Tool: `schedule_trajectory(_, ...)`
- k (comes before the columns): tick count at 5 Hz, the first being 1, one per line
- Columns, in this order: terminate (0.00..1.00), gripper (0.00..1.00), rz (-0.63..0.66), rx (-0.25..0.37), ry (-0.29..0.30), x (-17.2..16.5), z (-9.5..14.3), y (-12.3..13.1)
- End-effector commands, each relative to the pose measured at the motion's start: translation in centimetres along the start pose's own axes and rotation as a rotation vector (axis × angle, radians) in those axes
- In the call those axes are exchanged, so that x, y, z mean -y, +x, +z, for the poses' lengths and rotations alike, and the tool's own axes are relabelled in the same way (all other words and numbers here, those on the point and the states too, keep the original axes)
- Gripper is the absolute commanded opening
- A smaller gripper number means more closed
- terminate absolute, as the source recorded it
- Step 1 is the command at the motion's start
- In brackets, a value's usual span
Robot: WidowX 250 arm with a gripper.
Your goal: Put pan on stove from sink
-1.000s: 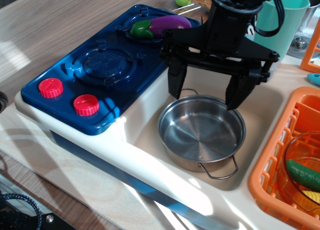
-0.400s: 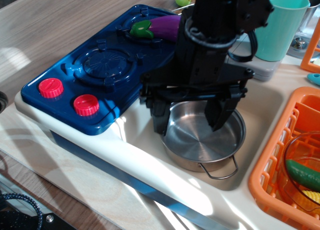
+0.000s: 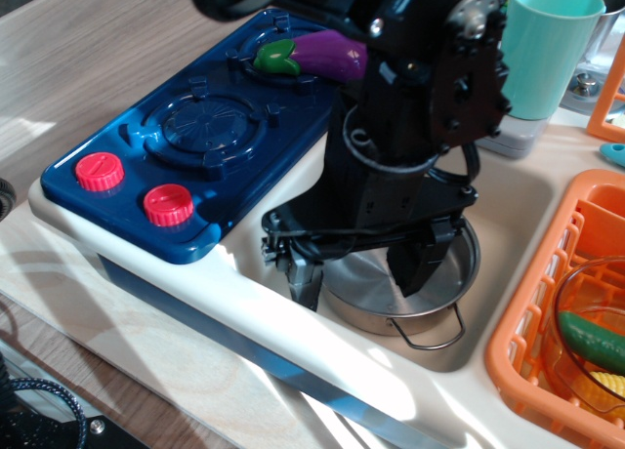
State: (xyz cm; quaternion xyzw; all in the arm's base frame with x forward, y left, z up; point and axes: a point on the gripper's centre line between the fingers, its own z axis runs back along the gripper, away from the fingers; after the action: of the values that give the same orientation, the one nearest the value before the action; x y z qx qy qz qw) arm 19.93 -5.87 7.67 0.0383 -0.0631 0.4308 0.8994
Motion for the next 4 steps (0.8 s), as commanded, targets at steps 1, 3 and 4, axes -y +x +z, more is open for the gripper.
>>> schedule_trajectory(1,0.0,1.0,0.049,0.008,-0.043,0.21,-1.13,0.53)
schedule_trajectory(3,0.0,0.0,0.076,0.024,-0.023,0.54,-1.66,0.31)
schedule_trajectory(4,0.0,0.0,0.068,0.003,-0.017,0.61,-1.44,0.46)
